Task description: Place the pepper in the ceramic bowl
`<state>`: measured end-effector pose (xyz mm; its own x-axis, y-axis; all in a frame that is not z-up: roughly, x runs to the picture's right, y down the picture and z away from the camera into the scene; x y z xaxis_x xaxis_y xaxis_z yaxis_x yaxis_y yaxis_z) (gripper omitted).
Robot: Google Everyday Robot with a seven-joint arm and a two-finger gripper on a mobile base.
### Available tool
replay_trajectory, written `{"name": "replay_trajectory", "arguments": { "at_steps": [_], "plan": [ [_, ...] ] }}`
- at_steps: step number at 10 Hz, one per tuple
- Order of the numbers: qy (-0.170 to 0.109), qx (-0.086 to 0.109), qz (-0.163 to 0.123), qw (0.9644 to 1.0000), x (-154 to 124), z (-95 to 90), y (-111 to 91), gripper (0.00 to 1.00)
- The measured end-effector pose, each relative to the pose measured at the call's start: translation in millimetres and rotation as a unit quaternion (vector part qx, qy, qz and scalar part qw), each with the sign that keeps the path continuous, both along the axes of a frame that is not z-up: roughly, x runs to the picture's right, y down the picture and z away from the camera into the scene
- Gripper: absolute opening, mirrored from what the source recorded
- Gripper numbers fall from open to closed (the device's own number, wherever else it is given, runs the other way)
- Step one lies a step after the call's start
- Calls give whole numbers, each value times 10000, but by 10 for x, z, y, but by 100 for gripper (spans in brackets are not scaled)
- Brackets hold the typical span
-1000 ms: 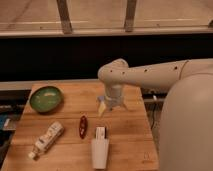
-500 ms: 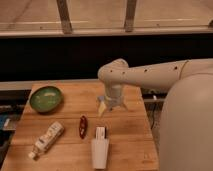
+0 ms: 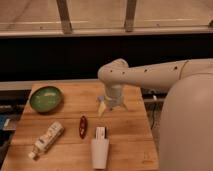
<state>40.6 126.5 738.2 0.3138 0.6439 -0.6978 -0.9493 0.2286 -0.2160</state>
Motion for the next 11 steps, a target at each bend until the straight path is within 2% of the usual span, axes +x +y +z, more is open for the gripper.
{"name": "replay_trajectory", "arguments": {
  "at_steps": [6,7,11],
  "plan": [
    [-4,7,-6,10000,-2,2,0,80],
    [-4,10,-77,10000,-13,17,29,80],
    [-280,-33,-415,9987,-560,296,206,80]
  ]
}}
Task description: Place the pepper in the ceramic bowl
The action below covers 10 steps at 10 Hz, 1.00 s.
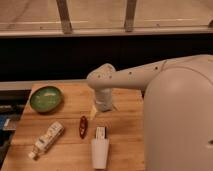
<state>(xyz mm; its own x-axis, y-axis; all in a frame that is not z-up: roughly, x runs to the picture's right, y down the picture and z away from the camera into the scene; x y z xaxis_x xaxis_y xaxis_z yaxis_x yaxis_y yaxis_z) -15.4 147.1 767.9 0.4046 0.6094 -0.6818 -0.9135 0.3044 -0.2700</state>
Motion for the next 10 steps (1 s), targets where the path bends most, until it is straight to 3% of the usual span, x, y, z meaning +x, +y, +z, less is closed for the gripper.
{"name": "replay_trajectory", "arguments": {
  "at_steps": [5,10],
  "plan": [
    [-351,-98,-191,9992,-388,184,100,80],
    [-775,-80,-527,9956,-940,172,297,80]
  ]
}}
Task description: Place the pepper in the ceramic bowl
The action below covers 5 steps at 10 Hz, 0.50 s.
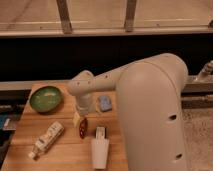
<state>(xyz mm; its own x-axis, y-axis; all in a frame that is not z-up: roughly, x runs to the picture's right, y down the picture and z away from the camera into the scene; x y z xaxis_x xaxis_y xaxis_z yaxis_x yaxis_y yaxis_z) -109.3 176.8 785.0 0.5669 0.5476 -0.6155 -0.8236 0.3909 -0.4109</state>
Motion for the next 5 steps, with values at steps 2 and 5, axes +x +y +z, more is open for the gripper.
{"name": "replay_trajectory", "arguments": {
  "at_steps": [2,5],
  "plan": [
    [-53,-23,-159,9999,-154,108,69,80],
    [-74,-80,-282,9995,-284,236,161,80]
  ]
}}
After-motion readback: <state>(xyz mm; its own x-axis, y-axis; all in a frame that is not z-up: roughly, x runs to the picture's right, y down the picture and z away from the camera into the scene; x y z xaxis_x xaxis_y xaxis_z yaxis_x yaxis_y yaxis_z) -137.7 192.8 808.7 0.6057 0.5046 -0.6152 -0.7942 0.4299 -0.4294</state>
